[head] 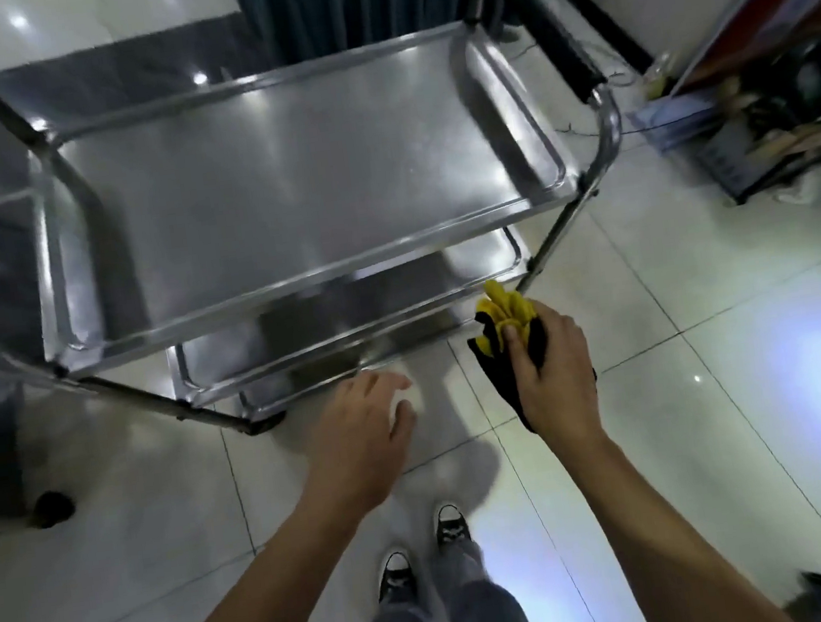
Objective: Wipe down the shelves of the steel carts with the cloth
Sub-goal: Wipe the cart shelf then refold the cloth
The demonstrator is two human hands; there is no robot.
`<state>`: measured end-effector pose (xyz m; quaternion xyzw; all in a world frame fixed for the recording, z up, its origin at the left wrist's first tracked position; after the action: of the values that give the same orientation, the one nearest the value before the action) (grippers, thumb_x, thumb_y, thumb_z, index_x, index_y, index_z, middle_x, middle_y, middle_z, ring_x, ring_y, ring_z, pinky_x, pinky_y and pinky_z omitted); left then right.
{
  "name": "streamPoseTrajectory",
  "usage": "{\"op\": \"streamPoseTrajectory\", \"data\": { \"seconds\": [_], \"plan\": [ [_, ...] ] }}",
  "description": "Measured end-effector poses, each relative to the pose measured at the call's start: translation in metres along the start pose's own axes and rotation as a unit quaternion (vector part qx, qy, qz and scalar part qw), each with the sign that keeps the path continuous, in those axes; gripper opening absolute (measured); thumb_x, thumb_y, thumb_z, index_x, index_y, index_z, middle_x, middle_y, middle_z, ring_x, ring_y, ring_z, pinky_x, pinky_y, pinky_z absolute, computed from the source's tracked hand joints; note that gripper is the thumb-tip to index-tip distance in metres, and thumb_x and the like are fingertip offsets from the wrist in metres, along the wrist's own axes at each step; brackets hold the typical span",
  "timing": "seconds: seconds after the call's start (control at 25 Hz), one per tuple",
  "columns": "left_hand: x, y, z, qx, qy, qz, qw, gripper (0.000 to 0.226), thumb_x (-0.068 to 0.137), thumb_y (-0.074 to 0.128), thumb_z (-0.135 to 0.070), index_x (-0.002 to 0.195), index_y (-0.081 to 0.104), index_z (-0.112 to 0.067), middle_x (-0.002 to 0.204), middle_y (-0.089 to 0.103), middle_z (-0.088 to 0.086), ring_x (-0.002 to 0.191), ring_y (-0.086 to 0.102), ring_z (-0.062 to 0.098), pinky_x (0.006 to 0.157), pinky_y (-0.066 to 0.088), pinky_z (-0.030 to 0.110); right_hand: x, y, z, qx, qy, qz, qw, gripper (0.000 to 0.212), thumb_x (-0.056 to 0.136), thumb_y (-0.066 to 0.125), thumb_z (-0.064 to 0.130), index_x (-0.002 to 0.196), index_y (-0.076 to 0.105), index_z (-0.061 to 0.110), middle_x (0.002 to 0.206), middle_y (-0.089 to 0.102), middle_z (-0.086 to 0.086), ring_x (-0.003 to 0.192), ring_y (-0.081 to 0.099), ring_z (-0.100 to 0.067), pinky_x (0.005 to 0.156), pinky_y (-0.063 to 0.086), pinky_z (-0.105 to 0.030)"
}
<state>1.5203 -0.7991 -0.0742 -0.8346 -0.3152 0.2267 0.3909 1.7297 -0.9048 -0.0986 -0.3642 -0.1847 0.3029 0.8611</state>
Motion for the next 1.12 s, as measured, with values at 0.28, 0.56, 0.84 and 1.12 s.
{"op": "streamPoseTrajectory", "data": {
  "seconds": [0.28,0.56,0.84,1.12],
  "plan": [
    [-0.003,-0.016,-0.113,0.016,0.132,0.066,0.989,0.025,0.104,0.044,-0.033,0.122,0.062,-0.030,0.122,0.061,-0.012,0.110,0.051,0.008,0.103,0.040,0.030,-0.034,-0.123,-0.010,0.060,0.041,-0.089,0.993,0.039,0.100,0.053,0.050,0.133,0.050,0.032,0.121,0.057,0.012,0.112,0.051,-0.010,0.097,0.047,-0.039],
    [0.049,0.017,-0.256,0.039,0.220,0.042,0.974,0.021,0.103,0.049,-0.026,0.113,0.067,-0.024,0.111,0.063,-0.009,0.099,0.052,0.009,0.091,0.036,0.025,-0.010,-0.230,-0.091,0.073,0.054,-0.169,0.981,0.038,0.095,0.046,0.062,0.128,0.048,0.044,0.110,0.050,0.028,0.104,0.049,-0.001,0.087,0.047,-0.035],
    [0.103,0.077,-0.379,0.009,0.185,0.015,0.983,0.023,0.103,0.049,-0.024,0.118,0.066,-0.023,0.121,0.061,-0.007,0.112,0.055,0.015,0.102,0.043,0.036,0.059,-0.325,-0.185,0.082,0.038,-0.160,0.983,0.047,0.090,0.052,0.060,0.131,0.052,0.035,0.112,0.059,0.015,0.107,0.055,-0.012,0.091,0.050,-0.042],
    [0.180,0.108,-0.447,0.012,0.160,-0.015,0.987,0.022,0.102,0.052,-0.022,0.115,0.069,-0.022,0.116,0.064,-0.007,0.105,0.056,0.017,0.098,0.042,0.034,0.139,-0.374,-0.251,0.118,0.029,-0.091,0.988,0.044,0.092,0.068,0.043,0.132,0.057,0.028,0.118,0.064,0.003,0.111,0.062,-0.022,0.093,0.052,-0.049]
  ]
}}
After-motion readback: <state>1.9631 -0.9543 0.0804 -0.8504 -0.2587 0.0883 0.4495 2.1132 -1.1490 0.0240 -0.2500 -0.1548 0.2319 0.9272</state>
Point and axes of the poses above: each hand's wrist, its own x-axis towards the middle knuckle, its own y-axis out of the palm, z = x × y, the point moved 2 cm from there along x, towards the middle knuckle
